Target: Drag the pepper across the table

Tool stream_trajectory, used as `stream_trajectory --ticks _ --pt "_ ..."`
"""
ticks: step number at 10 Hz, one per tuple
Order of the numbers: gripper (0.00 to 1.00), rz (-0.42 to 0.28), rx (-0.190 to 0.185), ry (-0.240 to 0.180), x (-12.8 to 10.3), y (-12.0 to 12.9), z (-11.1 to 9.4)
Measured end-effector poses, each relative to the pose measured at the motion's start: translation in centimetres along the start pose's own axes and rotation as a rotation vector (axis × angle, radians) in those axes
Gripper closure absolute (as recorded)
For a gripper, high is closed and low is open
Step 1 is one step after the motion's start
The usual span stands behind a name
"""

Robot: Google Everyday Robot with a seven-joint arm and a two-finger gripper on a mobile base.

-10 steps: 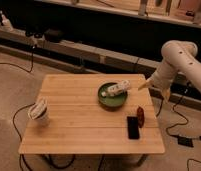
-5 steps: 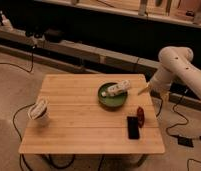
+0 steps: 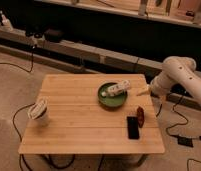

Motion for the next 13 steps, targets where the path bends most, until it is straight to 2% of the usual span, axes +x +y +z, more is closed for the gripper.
stream_trajectory --ticks 3,5,7,8,10,13 --pt "0.2 -0.007 -0.004 -0.004 0.1 -0.3 0.3" --pt "0.2 -0.032 -0.042 -0.094 -1.6 -0.4 3.1" --pt "0.2 -0.063 -0.07 -0.139 -2.4 -1.2 5.4" --pt "0.2 -0.06 -0.088 -0.136 -2.3 -0.8 6.1" --pt "0.2 -0.068 -0.128 -0.095 -1.3 -1.0 7.8" --pt "0.2 -0.053 -0.14 -0.052 -0.7 -1.6 9.8"
